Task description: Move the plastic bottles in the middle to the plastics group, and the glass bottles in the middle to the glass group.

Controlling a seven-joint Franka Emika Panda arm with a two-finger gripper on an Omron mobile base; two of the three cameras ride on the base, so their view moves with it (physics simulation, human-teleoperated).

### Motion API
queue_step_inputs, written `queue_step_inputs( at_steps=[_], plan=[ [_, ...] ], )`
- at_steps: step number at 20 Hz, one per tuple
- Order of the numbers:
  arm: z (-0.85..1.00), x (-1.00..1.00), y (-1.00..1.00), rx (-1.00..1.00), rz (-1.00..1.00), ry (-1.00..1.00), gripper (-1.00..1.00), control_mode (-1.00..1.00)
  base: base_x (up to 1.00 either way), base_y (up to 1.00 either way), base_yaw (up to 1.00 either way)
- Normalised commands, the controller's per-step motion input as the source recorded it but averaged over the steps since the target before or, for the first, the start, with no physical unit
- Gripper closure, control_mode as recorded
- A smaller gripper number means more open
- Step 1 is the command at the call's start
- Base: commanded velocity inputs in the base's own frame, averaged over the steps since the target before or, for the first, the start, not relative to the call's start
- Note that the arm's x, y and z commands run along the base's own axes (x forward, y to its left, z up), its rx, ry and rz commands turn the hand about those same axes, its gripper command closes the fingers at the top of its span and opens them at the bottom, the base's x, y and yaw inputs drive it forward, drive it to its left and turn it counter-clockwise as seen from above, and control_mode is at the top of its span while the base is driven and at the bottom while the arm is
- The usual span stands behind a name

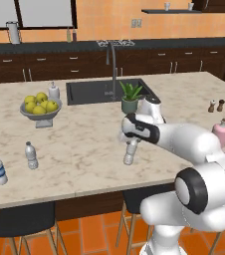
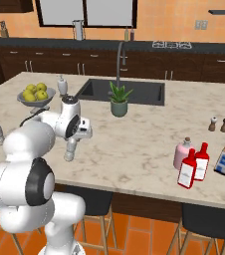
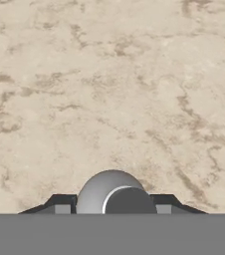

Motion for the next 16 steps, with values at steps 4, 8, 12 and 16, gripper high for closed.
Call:
queue_step_inputs(
  at_steps=[4, 8, 12, 16],
  plan=[
    [0.26, -0.16, 0.85, 0.10, 0.31, 0.10, 1.00, -1.00, 0.00, 0.00, 0.00],
    [0.17, -0.09, 0.95, 0.06, 0.25, 0.13, 1.00, -1.00, 0.00, 0.00, 0.00],
    [0.07, 0.00, 1.00, 0.00, 0.15, 0.10, 1.00, -1.00, 0.00, 0.00, 0.00],
    [0.00, 0.00, 1.00, 0.00, 0.11, 0.03, 1.00, -1.00, 0.00, 0.00, 0.00]
  ],
)
